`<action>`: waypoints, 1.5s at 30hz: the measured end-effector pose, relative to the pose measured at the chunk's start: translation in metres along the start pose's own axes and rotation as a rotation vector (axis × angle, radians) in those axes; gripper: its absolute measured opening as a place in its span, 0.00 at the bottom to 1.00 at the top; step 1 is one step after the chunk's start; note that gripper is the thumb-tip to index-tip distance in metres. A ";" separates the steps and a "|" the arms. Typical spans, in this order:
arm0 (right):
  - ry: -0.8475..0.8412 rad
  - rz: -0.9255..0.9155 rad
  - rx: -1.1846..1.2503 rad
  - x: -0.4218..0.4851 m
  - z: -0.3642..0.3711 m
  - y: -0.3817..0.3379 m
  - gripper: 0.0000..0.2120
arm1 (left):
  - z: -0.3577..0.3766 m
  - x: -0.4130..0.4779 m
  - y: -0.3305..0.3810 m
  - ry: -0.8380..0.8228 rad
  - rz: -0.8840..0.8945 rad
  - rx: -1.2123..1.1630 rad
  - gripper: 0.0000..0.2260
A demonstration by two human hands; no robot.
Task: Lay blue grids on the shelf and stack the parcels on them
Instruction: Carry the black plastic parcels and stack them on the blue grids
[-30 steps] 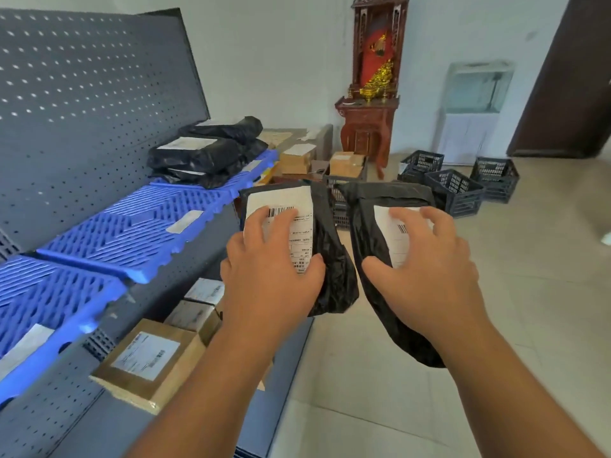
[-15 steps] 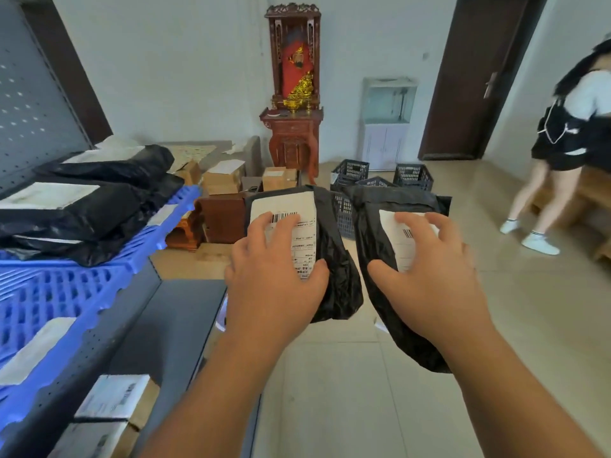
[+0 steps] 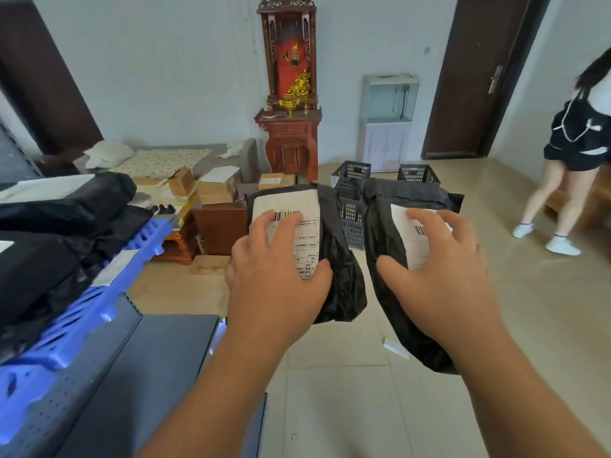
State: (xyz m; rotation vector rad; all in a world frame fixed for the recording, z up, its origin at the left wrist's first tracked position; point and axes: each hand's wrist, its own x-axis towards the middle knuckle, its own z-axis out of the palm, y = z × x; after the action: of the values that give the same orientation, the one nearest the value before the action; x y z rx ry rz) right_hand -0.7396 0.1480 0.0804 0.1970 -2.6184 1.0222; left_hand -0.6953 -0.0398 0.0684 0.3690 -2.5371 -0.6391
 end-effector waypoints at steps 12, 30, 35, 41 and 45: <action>-0.155 -0.271 0.217 0.156 0.049 -0.014 0.33 | 0.014 0.112 0.014 0.230 -0.170 0.173 0.30; -0.436 -0.716 0.552 0.178 0.149 -0.185 0.32 | -0.086 0.106 -0.067 0.634 -0.564 0.404 0.30; -0.477 -0.831 0.560 0.170 0.176 -0.232 0.32 | -0.123 0.100 -0.099 0.695 -0.667 0.438 0.29; -0.630 -0.918 0.530 0.173 0.208 -0.283 0.31 | -0.153 0.087 -0.125 0.735 -0.829 0.502 0.29; -0.682 -0.968 0.538 0.172 0.232 -0.318 0.31 | -0.165 0.080 -0.137 0.729 -0.953 0.575 0.30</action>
State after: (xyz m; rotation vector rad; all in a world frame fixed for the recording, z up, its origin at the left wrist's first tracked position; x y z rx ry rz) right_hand -0.8809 -0.2445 0.1811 1.9792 -2.0992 1.3358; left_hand -0.6579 -0.2472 0.1583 1.7017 -1.6709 0.0008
